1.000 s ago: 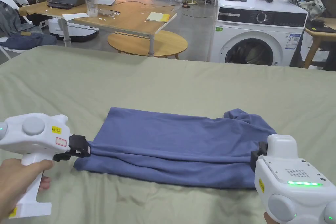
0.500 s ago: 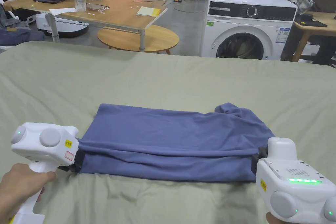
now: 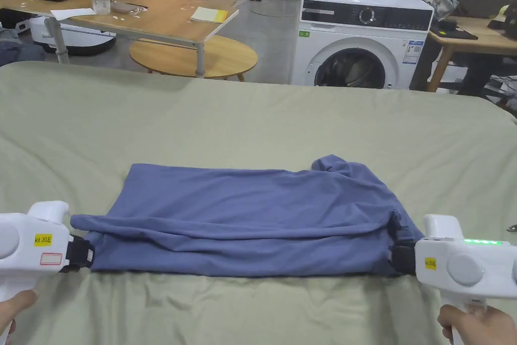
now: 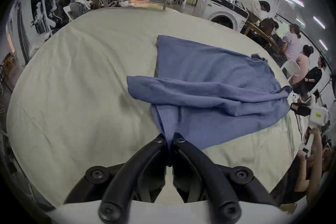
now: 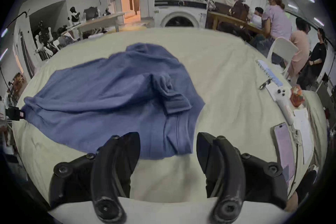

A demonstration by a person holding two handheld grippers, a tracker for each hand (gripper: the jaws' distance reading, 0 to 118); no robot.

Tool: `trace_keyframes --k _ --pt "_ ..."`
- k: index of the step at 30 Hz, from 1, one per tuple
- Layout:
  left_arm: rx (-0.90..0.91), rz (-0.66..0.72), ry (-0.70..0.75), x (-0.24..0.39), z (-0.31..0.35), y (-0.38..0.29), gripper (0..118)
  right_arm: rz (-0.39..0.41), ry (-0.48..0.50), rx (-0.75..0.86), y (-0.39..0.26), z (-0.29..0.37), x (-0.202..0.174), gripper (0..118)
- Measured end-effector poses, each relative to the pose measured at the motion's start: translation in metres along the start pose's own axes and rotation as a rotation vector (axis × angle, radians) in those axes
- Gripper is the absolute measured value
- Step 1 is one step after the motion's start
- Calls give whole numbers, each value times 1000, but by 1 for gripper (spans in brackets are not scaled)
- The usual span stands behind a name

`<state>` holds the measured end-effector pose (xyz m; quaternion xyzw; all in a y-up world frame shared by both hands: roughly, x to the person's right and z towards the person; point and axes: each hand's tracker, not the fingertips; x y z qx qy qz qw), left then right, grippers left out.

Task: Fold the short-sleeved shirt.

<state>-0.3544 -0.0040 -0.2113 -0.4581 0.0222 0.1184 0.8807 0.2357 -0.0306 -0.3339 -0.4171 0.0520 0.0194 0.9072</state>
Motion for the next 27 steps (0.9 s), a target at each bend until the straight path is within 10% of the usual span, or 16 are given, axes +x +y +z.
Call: trace_keyframes --k 6,9,27 --pt "-10 18 -8 -2 -5 -4 0 15 43 -75 -4 -32 -2 45" --pt "-10 26 -9 -1 -5 -5 0 -14 115 -36 -6 -26 -7 9" --pt "89 27 -27 -13 71 -30 0 90 20 15 -32 80 -20 5"
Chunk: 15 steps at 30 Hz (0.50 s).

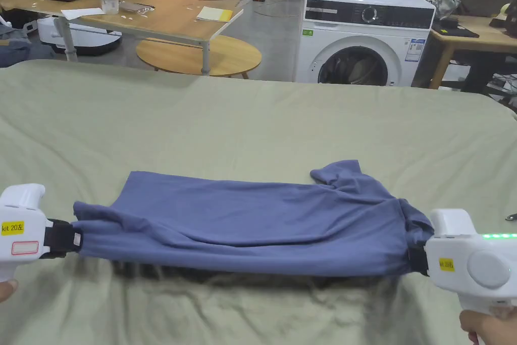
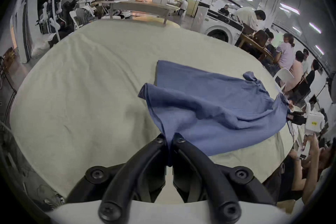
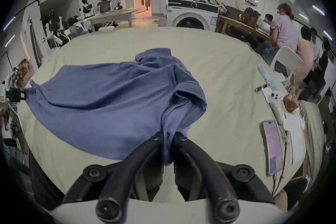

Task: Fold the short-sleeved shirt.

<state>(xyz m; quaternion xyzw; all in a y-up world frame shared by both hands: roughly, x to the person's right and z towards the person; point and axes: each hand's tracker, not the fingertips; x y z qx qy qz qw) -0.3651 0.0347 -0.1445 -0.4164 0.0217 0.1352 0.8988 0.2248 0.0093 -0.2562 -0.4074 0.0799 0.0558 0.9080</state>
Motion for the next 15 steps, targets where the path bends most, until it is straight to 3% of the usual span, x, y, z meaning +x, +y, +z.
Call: trace_keyframes --k 5,12,15 --pt "-83 12 16 -13 -20 -34 0 88 -35 -109 -44 -12 -11 6" --pt "-125 53 25 -20 -49 -57 0 66 -70 -109 -59 -29 -19 6" --pt "-119 44 28 -16 -45 -53 0 58 -83 -106 -53 -24 -20 17"
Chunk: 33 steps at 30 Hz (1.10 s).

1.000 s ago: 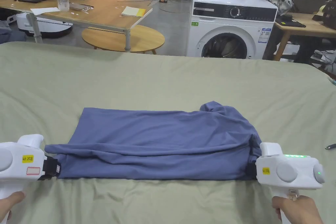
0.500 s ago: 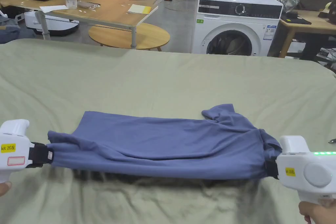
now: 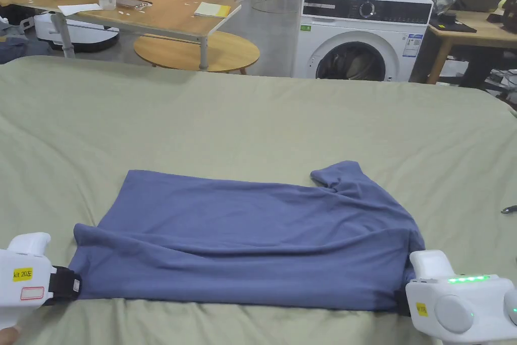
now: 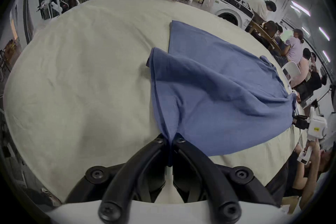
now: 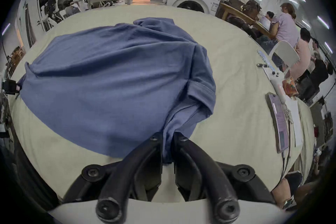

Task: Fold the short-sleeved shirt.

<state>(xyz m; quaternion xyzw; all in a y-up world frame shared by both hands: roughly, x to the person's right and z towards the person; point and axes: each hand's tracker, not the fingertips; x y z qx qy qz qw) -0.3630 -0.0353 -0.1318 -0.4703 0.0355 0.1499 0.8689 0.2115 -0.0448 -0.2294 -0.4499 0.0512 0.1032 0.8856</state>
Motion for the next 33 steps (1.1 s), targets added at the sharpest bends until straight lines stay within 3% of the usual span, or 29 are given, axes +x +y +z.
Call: trace_keyframes --k 2,3,4,7,13,15,17,18,20,25,33 --pt "6 -2 12 6 5 4 6 -5 -26 4 5 10 -2 51" --pt "27 -3 16 10 10 6 21 -17 -48 36 8 18 -3 64" --pt "46 -7 13 14 14 9 38 -19 -52 82 12 26 -6 68" --pt "159 -25 -26 30 27 19 46 -44 -68 215 28 50 -15 68" --pt "462 -129 -10 74 48 31 47 -106 -39 550 56 73 -48 68" --pt "589 -138 -11 86 56 28 46 -114 -38 640 62 77 -62 59" --pt "656 -167 20 99 59 28 17 -108 -41 700 68 79 -76 22" --pt "669 -187 46 105 59 29 2 -109 -40 716 71 78 -83 11" --pt "663 -207 59 111 58 34 0 -119 -32 736 75 78 -91 0" --pt "620 -204 15 104 47 66 0 -115 3 737 87 69 -102 0" --pt "308 -119 3 63 -20 176 0 -101 35 659 103 43 -104 0"
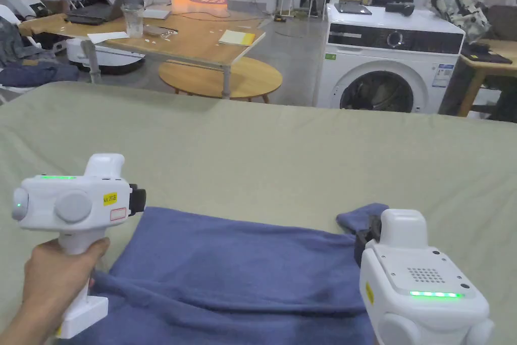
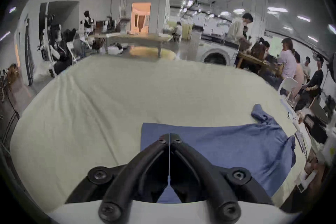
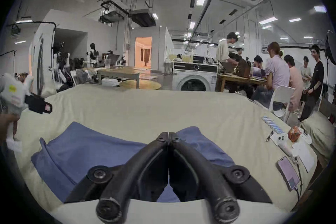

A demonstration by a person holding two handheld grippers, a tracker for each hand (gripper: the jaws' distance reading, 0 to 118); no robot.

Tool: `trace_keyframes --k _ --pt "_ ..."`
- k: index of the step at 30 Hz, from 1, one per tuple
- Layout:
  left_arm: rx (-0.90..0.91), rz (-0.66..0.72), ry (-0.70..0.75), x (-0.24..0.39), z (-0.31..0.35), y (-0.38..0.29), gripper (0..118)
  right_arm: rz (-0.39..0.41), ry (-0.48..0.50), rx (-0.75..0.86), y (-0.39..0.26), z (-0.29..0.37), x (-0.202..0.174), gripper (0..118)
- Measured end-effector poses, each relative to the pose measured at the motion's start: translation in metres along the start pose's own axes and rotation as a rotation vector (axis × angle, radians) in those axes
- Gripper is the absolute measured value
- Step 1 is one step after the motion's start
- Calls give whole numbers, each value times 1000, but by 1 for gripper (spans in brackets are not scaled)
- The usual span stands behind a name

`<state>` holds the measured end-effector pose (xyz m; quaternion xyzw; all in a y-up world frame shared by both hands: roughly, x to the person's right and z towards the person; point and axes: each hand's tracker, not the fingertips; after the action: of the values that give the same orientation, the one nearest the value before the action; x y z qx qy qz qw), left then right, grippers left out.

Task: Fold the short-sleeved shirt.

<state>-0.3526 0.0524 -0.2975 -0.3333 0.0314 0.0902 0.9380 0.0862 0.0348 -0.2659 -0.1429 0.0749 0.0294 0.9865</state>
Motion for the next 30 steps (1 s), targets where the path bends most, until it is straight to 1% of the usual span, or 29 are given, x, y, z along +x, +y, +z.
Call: trace_keyframes --k 1,2,3,5,6,7,8,9,10,11,13,14,16,19,20,23,24,25,26,30 --pt "-37 10 10 -6 -13 7 0 3 -3 -10 0 -4 -1 0" --pt "-113 14 4 -9 -29 16 0 5 -2 -17 -1 -7 0 0" --pt "-139 13 11 -14 -43 21 0 10 -2 -27 -2 -11 0 0" --pt "-239 -4 48 -22 -71 31 0 14 -8 -48 -4 -18 1 0" --pt "-287 17 44 -25 -83 35 7 14 -7 -60 -6 -22 2 0" --pt "-312 32 26 -29 -93 37 34 13 -10 -69 -8 -25 3 0" --pt "-343 59 -10 -34 -103 38 49 13 -14 -78 -10 -27 4 0" --pt "-353 88 1 -36 -112 38 57 15 -19 -92 -12 -30 5 0" --pt "-349 85 32 -38 -119 40 63 13 -20 -102 -15 -33 6 0" --pt "-348 81 40 -39 -126 41 63 11 -21 -110 -17 -34 7 0" --pt "-359 86 47 -39 -140 40 63 15 -22 -127 -21 -37 8 0" --pt "-396 79 41 -39 -148 38 63 19 -29 -134 -23 -38 9 0" --pt "-457 21 73 -37 -163 32 63 21 -30 -147 -26 -40 11 0" --pt "-429 -14 81 -30 -162 35 62 26 -36 -165 -29 -41 12 0" --pt "-420 -28 91 -27 -161 34 58 25 -36 -167 -30 -41 12 0" --pt "-391 -65 114 -21 -159 30 38 21 -35 -181 -31 -41 13 0" --pt "-393 -80 111 -19 -158 29 28 18 -35 -183 -31 -41 13 0" --pt "-386 -88 103 -17 -156 28 8 17 -35 -184 -32 -40 14 0" --pt "-387 -94 95 -18 -155 29 0 17 -38 -188 -32 -41 15 0" --pt "-365 -128 85 -15 -147 21 0 1 -43 -197 -28 -43 23 0"
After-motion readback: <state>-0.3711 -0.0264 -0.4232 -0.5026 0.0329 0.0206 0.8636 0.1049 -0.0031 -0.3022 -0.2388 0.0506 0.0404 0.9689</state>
